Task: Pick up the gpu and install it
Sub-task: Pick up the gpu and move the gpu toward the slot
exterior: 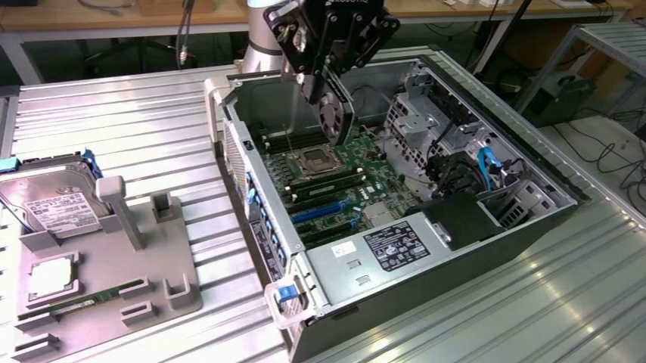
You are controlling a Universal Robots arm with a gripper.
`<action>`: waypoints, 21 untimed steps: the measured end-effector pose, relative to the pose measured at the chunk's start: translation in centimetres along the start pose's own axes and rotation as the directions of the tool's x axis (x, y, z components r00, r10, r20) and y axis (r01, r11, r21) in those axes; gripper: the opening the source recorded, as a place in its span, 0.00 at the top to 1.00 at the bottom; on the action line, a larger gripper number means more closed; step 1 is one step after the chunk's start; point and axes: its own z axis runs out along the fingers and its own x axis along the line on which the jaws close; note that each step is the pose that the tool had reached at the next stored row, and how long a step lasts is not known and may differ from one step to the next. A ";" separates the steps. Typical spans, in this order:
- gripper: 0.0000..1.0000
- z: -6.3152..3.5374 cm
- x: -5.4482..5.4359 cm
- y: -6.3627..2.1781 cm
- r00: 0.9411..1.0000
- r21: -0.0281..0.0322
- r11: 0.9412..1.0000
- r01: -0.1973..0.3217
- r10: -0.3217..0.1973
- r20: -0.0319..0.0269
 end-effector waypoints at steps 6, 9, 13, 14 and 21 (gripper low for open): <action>0.73 0.10 -1.0 0.00 1.000 0.001 1.000 0.000 0.000 0.001; 0.73 0.16 -1.4 0.00 1.000 0.001 1.000 0.000 0.000 0.001; 0.73 0.23 -2.0 0.01 1.000 0.001 1.000 0.000 0.000 0.001; 0.73 0.25 -2.2 0.01 1.000 0.001 1.000 0.000 0.000 0.001; 0.73 0.37 -3.8 0.02 1.000 0.001 1.000 0.000 0.000 0.004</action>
